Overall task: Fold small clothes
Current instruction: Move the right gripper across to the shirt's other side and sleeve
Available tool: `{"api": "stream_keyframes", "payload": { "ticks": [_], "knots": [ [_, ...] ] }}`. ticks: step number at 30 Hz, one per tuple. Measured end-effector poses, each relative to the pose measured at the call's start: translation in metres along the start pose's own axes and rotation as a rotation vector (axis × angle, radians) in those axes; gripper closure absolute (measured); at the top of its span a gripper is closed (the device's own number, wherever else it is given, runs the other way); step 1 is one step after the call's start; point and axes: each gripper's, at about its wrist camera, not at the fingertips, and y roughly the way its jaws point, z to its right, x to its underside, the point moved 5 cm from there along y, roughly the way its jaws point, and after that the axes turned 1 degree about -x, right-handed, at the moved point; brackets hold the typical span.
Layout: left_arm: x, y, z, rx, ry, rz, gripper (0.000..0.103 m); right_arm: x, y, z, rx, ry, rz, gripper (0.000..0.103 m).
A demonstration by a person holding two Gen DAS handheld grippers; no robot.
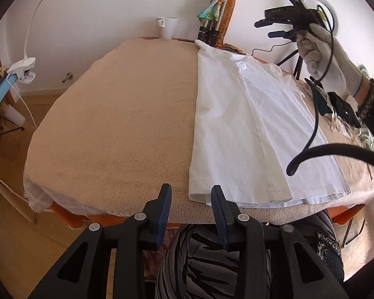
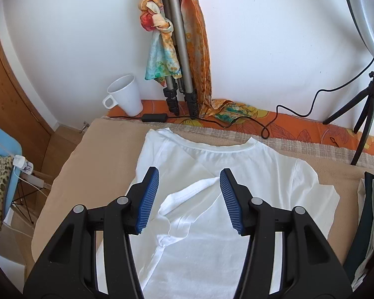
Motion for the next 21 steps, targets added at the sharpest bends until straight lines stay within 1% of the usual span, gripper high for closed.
{"api": "stream_keyframes", "payload": {
  "ticks": [4, 7, 9, 10, 12, 14, 17, 21],
  "knots": [
    [-0.001, 0.011, -0.019, 0.095, -0.145, -0.027, 0.069, 0.037, -0.050, -0.001, -0.042, -0.010, 0.031, 0.049],
    [-0.004, 0.015, -0.026, 0.164, -0.225, -0.029, 0.070, 0.071, -0.083, 0.004, -0.044, -0.009, 0.048, 0.049],
    [-0.004, 0.017, -0.027, 0.201, -0.257, -0.034, 0.074, 0.094, -0.101, 0.011, -0.033, -0.006, 0.055, 0.049],
    [-0.005, 0.018, -0.026, 0.207, -0.269, -0.037, 0.078, 0.105, -0.109, 0.015, -0.022, -0.004, 0.054, 0.049],
    [-0.005, 0.022, -0.024, 0.211, -0.278, -0.051, 0.097, 0.126, -0.122, 0.022, 0.002, 0.003, 0.051, 0.049],
    [-0.004, 0.020, -0.020, 0.213, -0.288, -0.042, 0.103, 0.148, -0.132, 0.031, 0.028, 0.019, 0.043, 0.049],
    [-0.001, 0.011, -0.016, 0.177, -0.288, -0.008, 0.103, 0.175, -0.142, 0.046, 0.064, 0.051, 0.025, 0.049],
    [0.006, 0.015, -0.015, 0.094, -0.270, -0.020, 0.102, 0.195, -0.158, 0.064, 0.085, 0.092, 0.026, 0.049]
  ]
}}
